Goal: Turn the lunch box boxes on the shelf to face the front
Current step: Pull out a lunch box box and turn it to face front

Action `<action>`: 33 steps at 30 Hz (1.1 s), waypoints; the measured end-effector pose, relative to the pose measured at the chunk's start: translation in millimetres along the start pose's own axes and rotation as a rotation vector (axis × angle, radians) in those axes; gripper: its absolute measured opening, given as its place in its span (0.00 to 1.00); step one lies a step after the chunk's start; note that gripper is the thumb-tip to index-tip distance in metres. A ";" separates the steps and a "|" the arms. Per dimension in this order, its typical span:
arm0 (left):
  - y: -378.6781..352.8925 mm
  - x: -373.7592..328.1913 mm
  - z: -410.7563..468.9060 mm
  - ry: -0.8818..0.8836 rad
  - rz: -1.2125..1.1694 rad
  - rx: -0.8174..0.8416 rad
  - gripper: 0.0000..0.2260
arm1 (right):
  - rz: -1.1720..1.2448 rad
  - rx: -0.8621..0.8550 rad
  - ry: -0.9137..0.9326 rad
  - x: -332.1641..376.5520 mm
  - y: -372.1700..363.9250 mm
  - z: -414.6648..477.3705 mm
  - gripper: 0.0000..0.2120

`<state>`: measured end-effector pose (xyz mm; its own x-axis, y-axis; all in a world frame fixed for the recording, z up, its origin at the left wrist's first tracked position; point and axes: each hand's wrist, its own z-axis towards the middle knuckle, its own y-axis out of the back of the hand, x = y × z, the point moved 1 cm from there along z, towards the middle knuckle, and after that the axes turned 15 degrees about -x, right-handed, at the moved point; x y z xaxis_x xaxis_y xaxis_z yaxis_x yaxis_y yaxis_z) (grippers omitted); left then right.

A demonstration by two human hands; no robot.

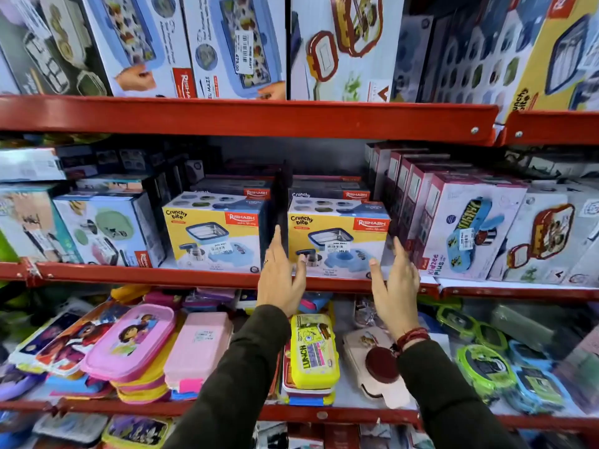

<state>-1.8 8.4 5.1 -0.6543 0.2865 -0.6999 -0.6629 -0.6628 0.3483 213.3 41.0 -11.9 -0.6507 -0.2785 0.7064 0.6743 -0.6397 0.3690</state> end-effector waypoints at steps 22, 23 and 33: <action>10.7 -8.0 29.5 0.076 -0.324 0.091 0.29 | 0.537 -0.076 -0.280 13.7 28.2 45.0 0.10; 11.7 -9.4 29.5 0.102 -0.359 0.080 0.27 | 0.566 -0.073 -0.274 15.7 29.9 44.2 0.11; 22.0 -19.5 41.2 0.268 -0.542 0.012 0.14 | 0.570 0.165 -0.057 10.8 37.6 37.2 0.33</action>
<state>-18.6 16.7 52.1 -0.1089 0.3958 -0.9118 -0.8813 -0.4628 -0.0957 244.7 40.5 32.0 -0.1533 -0.5038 0.8501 0.9601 -0.2797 0.0074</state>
